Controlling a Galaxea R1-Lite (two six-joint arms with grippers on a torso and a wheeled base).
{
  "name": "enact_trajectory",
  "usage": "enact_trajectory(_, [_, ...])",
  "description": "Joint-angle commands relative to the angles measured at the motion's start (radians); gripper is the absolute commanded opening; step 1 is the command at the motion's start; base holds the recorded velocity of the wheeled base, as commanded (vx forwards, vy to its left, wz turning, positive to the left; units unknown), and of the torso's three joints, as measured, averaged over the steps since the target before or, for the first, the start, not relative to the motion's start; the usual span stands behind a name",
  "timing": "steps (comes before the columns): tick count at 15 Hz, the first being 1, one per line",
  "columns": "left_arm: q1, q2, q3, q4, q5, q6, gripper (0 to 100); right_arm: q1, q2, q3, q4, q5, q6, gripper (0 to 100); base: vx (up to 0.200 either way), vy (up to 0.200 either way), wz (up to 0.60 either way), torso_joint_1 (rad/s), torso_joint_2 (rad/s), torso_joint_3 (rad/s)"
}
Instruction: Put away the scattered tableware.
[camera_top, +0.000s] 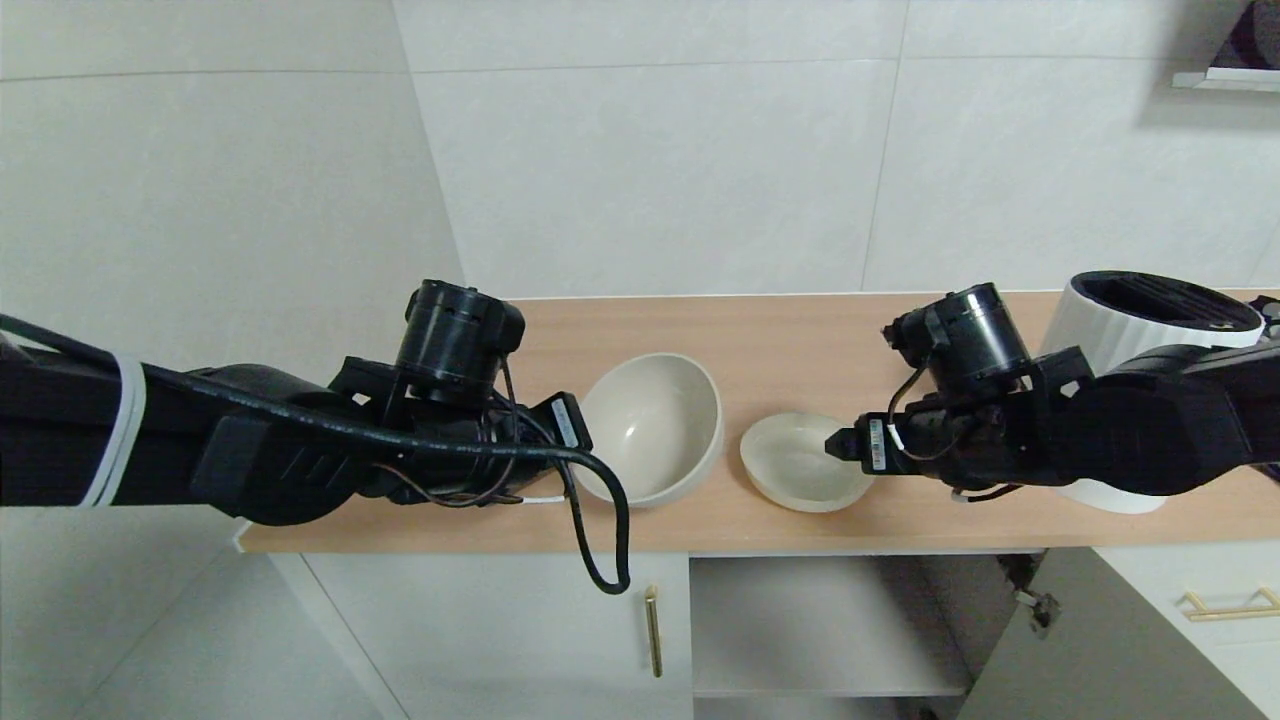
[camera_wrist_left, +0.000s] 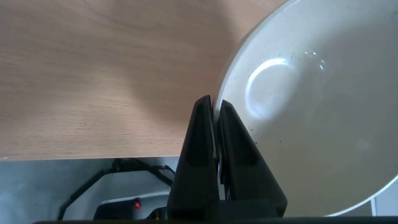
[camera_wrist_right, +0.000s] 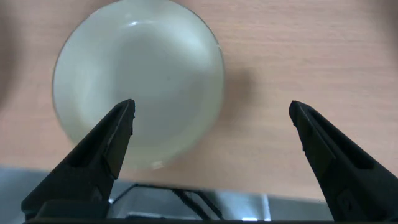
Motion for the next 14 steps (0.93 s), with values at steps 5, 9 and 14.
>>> enact_trajectory(5, [-0.001, -0.008, 0.003, -0.001, 0.001, 0.0, 0, 0.001, 0.095, -0.026, -0.003, -0.03, 0.026, 100, 0.0, 0.0, 0.0, 0.0, 0.0, 0.0])
enact_trajectory(9, [-0.001, -0.006, 0.003, -0.001, 0.001, 0.0, 0, 0.001, 0.096, -0.026, -0.004, -0.032, 0.027, 100, 0.0, 0.0, 0.0, 0.0, 0.0, 0.0])
enact_trajectory(14, [0.001, -0.008, 0.003, -0.001, 0.003, 0.0, 0, 0.001, 0.096, -0.026, -0.003, -0.03, 0.027, 0, 0.0, 0.0, 0.0, 0.0, 0.0, 0.0])
